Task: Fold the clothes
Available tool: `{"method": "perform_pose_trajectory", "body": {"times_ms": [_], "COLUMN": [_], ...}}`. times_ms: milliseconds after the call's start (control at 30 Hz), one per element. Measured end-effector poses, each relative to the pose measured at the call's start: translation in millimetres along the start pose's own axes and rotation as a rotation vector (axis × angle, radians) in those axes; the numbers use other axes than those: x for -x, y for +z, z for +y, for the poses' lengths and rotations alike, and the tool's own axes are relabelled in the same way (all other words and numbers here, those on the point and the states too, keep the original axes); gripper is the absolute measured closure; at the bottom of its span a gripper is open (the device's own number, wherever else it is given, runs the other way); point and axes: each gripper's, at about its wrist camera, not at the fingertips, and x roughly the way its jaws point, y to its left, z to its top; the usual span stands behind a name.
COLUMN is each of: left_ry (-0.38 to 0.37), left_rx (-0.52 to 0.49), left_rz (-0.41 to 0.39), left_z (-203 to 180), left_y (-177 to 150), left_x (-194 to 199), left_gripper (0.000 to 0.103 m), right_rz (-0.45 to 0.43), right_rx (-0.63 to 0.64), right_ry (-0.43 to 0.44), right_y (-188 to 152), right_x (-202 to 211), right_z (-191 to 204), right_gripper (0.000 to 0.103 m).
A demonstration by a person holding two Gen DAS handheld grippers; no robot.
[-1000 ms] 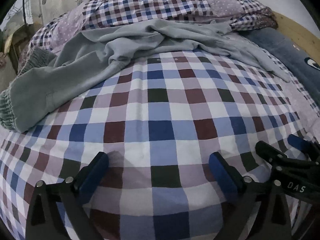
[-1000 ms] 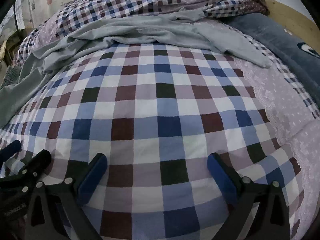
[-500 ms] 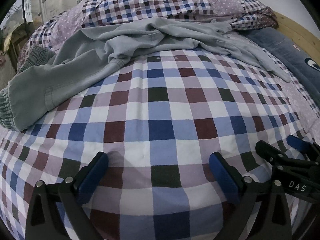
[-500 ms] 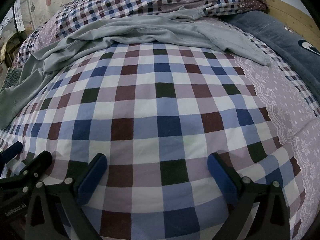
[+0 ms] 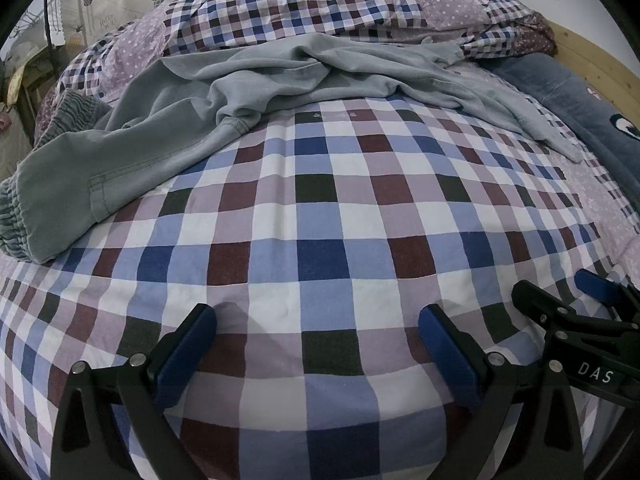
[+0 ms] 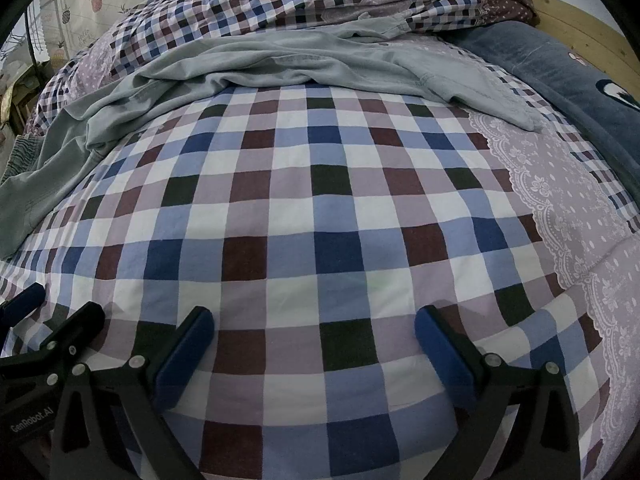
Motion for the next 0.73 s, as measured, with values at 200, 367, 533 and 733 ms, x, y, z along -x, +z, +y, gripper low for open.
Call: {"method": "perform_pose_trajectory", "body": {"times_ms": [200,367,533,733], "left_ry": [-0.003,-0.005,-0.015,-0.010], "left_rx": [0.002,0.004,0.015,0.018], "left_rz": [0.001,0.000,-0.003,-0.003], "left_z": [0.3,0.3,1.0,-1.1], "left_y": [0.4,0.2,-0.9,-1.7], "left_x": [-0.6,0.0,0.7,1.8], "left_gripper": [0.000,0.000,0.000,0.000], "right_rz": [0.000,0.000,0.000,0.000], "right_rx": [0.000,0.001,0.001,0.000], "right_ry": [-0.001,0.000,0.001,0.001], "right_y": [-0.2,-0.6,-0.5,-0.2], "right_x": [0.1,0.1,0.0,-0.2], "right_z": [0.1,-0.2,-0.4,-0.5], "right_gripper": [0.000,0.000,0.000,0.000]}}
